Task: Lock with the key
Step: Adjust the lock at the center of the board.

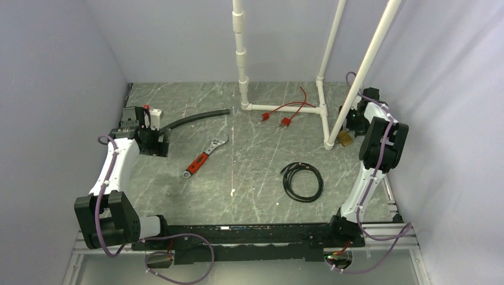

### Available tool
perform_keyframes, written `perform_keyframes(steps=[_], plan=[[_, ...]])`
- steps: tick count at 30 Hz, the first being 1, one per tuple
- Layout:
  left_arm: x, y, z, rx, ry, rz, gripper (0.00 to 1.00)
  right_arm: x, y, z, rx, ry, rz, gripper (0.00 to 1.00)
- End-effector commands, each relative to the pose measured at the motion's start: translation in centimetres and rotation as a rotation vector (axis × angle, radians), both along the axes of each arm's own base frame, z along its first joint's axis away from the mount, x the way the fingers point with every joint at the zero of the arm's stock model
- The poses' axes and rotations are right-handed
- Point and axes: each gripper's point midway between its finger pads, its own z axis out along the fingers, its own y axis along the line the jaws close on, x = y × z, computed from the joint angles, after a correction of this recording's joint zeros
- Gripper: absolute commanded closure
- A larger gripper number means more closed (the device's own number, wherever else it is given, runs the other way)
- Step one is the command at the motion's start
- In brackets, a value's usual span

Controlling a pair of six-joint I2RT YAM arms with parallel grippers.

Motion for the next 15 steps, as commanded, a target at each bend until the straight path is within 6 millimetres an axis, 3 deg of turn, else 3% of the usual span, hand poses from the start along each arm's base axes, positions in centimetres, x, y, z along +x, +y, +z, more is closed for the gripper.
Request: perform_keyframes(steps=[1, 7, 9, 15], plan=[[0.6, -0.4, 1.4, -0.011, -0.061, -0.015, 0.01, -3.3, 0.5, 2.0, 0.042, 0.026, 0.190, 0.13], [0.6, -0.7, 1.4, -0.026, -0.060, -0.016, 0.01, -5.1, -1.1, 2.5, 0.041, 0.039, 0.203, 0.08], [0.6, -0.7, 1.4, -0.027, -0.061, -0.017, 0.01, -5.4, -0.7, 3.0, 0.083, 0.031, 0.184, 0.01], [0.5, -0.7, 1.4, -0.029, -0.059, -0.020, 0.01, -6.3, -0.5, 4.1, 0.067, -0.013, 0.100, 0.00]])
